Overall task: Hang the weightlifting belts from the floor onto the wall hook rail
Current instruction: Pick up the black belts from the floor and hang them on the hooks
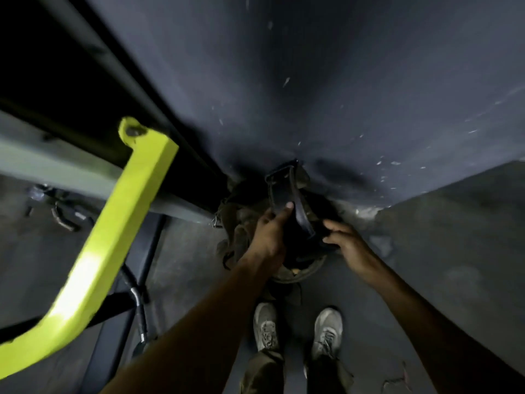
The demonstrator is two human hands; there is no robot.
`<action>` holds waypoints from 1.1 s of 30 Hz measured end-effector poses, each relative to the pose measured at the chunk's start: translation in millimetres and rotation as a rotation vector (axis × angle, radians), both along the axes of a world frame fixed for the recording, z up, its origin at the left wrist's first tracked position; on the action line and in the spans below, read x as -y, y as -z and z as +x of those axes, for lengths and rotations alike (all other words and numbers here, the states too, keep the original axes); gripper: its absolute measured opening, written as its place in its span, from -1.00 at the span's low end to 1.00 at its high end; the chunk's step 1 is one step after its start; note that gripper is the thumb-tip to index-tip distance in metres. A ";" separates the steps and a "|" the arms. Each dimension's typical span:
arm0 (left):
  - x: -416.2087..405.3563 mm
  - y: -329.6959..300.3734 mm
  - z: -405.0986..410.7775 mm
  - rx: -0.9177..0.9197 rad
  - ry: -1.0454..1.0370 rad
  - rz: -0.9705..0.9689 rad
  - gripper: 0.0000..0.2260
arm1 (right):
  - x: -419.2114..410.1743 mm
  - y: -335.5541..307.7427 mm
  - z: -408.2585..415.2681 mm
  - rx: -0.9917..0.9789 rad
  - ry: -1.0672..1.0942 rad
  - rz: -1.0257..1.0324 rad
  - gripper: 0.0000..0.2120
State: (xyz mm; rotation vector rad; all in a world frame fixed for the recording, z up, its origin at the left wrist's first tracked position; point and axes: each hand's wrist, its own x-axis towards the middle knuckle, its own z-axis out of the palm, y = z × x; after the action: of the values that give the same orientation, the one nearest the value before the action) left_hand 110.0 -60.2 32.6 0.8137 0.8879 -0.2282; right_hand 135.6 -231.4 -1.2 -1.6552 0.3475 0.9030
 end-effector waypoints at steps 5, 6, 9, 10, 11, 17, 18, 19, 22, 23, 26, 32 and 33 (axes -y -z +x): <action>24.5 -129.0 6.3 0.372 0.161 -0.069 -0.78 | 21.0 -142.1 30.4 0.042 0.226 0.229 -0.55; 25.6 -156.1 6.4 0.413 0.198 -0.074 -0.79 | 25.6 -172.1 36.9 0.024 0.263 0.262 -0.59; 28.9 -231.8 0.4 0.491 0.320 0.108 -0.79 | 31.7 -262.4 64.2 0.060 0.297 0.310 -0.54; 30.4 -254.9 -4.0 0.519 0.399 0.193 -0.80 | 29.9 -293.8 72.1 0.108 0.293 0.305 -0.49; 31.8 -278.3 -8.4 0.550 0.502 0.260 -0.79 | 26.9 -325.9 78.3 0.158 0.277 0.292 -0.46; 32.6 -394.3 -25.7 0.768 0.846 0.498 -0.66 | 18.7 -485.9 81.2 0.425 0.333 0.285 -0.79; 31.3 -408.6 -26.4 0.802 0.836 0.532 -0.66 | 18.1 -505.7 78.6 0.502 0.360 0.296 -0.82; 29.9 -422.1 -25.6 0.834 0.806 0.561 -0.67 | 17.8 -523.5 75.7 0.603 0.379 0.289 -0.81; 26.7 -468.9 -9.9 0.853 0.559 0.659 -0.73 | 13.2 -573.6 57.0 0.948 0.343 0.202 -0.83; 24.5 -489.1 -0.6 0.861 0.440 0.687 -0.76 | 11.3 -587.1 49.4 1.040 0.323 0.173 -0.87; 15.3 -558.4 29.2 0.989 0.190 0.828 -0.80 | 7.1 -620.9 34.2 1.190 0.281 0.153 -0.91; 10.1 -656.6 51.9 1.264 0.149 1.234 -0.82 | 1.9 -684.8 31.0 1.307 0.276 0.254 -0.40; 10.1 -668.4 54.2 1.293 0.100 1.309 -0.82 | 0.1 -697.5 31.7 1.337 0.281 0.242 -0.36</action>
State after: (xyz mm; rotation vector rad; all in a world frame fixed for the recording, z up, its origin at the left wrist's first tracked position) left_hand 164.1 -70.3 701.0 1.8601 -0.3887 0.8422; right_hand 167.3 -231.5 696.3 -1.5767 -0.4335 -0.4450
